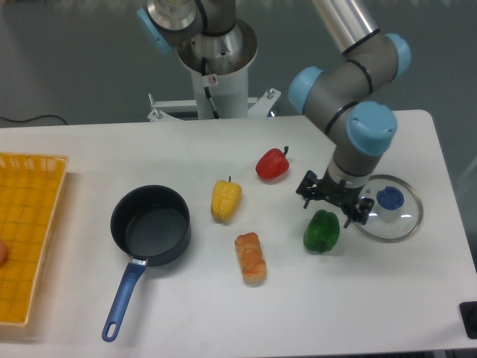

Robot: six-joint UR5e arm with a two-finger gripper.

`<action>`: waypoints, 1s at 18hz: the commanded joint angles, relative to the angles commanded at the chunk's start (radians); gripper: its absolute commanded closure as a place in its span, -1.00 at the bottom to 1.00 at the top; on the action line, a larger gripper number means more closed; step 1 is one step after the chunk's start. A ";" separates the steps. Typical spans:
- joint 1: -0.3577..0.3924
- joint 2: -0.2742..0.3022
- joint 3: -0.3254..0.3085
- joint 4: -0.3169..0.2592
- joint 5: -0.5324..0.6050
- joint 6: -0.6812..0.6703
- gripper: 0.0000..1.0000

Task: Pick up the green chilies
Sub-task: 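Lower the open gripper around the green bell pepper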

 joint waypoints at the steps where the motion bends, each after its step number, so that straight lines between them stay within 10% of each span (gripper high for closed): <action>1: -0.002 -0.003 0.000 0.011 -0.002 -0.035 -1.00; 18: -0.046 -0.086 0.003 0.084 0.005 -0.170 -1.00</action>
